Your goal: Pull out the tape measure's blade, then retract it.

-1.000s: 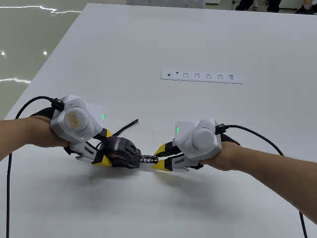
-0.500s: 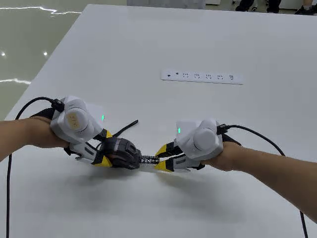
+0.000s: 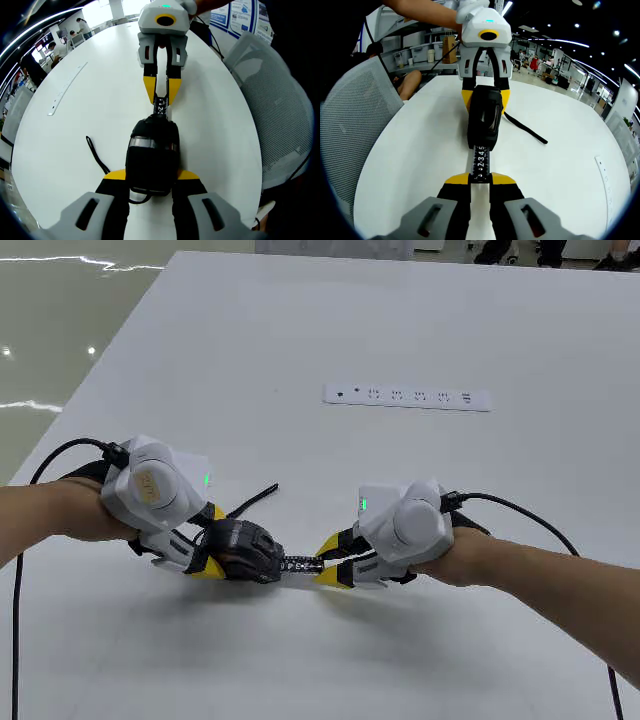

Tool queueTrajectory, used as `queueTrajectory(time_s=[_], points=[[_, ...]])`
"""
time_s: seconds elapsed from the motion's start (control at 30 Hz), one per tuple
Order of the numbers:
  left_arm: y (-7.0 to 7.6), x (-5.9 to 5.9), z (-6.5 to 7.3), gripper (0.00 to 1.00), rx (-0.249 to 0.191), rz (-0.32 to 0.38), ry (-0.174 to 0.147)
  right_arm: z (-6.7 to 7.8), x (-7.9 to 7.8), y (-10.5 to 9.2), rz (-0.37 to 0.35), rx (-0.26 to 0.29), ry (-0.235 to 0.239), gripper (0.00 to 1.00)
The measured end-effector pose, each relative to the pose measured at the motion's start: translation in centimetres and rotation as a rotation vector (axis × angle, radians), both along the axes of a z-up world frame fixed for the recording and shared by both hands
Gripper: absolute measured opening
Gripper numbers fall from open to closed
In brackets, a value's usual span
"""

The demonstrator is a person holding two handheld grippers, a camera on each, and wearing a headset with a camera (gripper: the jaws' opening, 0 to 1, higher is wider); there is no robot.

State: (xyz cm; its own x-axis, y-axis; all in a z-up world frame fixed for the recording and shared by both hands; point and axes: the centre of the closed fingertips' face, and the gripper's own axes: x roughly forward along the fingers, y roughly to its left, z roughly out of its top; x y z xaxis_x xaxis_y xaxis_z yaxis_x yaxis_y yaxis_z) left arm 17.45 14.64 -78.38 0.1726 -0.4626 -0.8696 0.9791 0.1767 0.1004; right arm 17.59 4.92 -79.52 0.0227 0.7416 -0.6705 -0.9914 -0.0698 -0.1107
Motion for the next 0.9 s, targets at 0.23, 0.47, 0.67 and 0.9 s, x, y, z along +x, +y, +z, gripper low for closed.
queueTrajectory(time_s=[0.23, 0.47, 0.67, 0.9], points=[[0.1, 0.0, -0.1, 0.28, -0.001, 0.001, 0.0, 0.1, 0.0, -0.2, -0.007, 0.005, 0.003, 0.12], [0.1, 0.0, -0.1, 0.27, 0.001, 0.0, 0.0, -0.1, 0.0, -0.7, -0.011, 0.005, 0.007, 0.12], [0.1, 0.1, -0.2, 0.28, 0.0, 0.0, 0.0, -0.1, 0.0, -1.0, -0.01, 0.004, 0.01, 0.12], [0.2, 0.1, -0.1, 0.28, 0.0, 0.001, -0.001, 0.0, 0.0, -1.0, -0.009, 0.005, 0.012, 0.12]])
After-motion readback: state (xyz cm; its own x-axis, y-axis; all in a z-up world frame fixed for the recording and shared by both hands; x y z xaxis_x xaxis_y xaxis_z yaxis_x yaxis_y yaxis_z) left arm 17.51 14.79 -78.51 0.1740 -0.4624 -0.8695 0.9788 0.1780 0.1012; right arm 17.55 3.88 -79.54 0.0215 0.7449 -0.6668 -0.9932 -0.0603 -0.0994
